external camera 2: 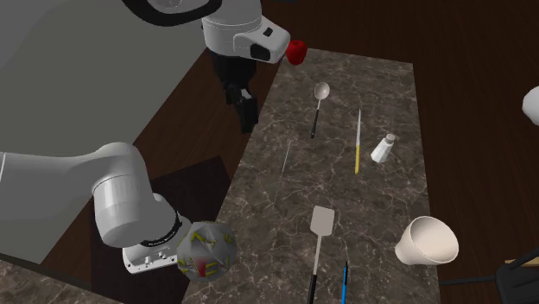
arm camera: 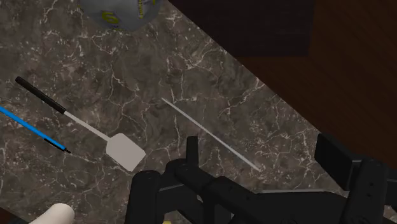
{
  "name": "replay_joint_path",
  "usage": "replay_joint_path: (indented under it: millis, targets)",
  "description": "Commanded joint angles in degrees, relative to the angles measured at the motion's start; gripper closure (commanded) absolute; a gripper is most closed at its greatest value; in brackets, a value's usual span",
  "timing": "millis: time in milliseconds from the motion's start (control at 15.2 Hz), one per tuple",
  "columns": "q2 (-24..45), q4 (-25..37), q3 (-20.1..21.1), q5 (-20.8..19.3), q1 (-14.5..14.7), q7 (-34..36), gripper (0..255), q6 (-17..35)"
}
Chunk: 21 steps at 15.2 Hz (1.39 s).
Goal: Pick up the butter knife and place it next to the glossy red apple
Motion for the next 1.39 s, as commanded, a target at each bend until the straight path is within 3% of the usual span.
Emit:
replay_joint_path:
  millis: [0, 660, 1320]
  targets:
    - [0.0, 0.0, 0.0, 0.0, 0.0, 0.0, 0, 0.0]
    - [6.4, -13.5, -6.9, -4.1, 6.0, -21.6, 0, 22.9]
    - [23.2, -18.2, -13.7, -4.1, 13.3, -43.7, 0, 47.1]
